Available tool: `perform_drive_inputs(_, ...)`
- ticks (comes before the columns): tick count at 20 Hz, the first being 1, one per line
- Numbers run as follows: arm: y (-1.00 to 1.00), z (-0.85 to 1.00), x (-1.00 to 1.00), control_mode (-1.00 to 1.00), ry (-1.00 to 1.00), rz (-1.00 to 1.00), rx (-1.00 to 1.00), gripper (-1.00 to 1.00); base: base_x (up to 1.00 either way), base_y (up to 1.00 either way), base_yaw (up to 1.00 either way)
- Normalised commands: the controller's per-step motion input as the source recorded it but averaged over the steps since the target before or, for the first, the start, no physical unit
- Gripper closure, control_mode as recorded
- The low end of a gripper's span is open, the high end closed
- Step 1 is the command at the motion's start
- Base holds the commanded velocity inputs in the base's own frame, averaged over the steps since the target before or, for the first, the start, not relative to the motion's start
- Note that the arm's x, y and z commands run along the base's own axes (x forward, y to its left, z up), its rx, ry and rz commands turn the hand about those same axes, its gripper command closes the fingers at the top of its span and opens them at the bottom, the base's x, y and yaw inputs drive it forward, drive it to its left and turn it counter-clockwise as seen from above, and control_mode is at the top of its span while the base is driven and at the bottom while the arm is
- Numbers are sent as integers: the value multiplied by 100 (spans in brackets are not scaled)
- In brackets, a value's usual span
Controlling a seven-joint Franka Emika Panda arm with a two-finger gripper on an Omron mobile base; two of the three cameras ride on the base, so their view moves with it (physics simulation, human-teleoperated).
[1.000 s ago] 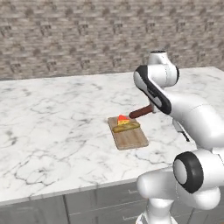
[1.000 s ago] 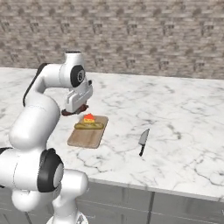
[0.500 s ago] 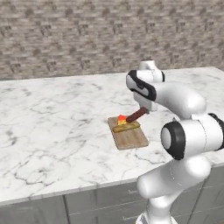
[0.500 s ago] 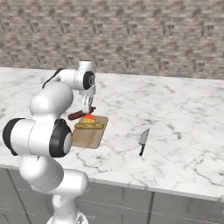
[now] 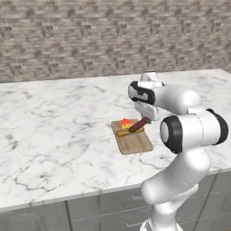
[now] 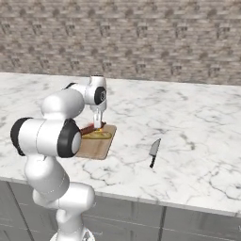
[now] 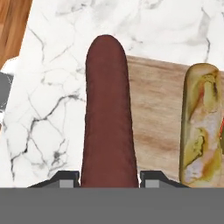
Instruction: Retrieve the sausage and cheese from the fridge and place them on the cutting board on the counter.
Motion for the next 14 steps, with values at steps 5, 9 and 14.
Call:
perform_drive_inputs(5, 0, -39, 5, -100, 1, -3, 0, 100, 0, 0, 0)
perform_drive_inputs(9, 5, -43, 0, -100, 0, -1, 1, 100, 0, 0, 0)
perform_drive_inputs(14, 6, -21, 1, -100, 0, 0, 6, 100, 0, 0, 0)
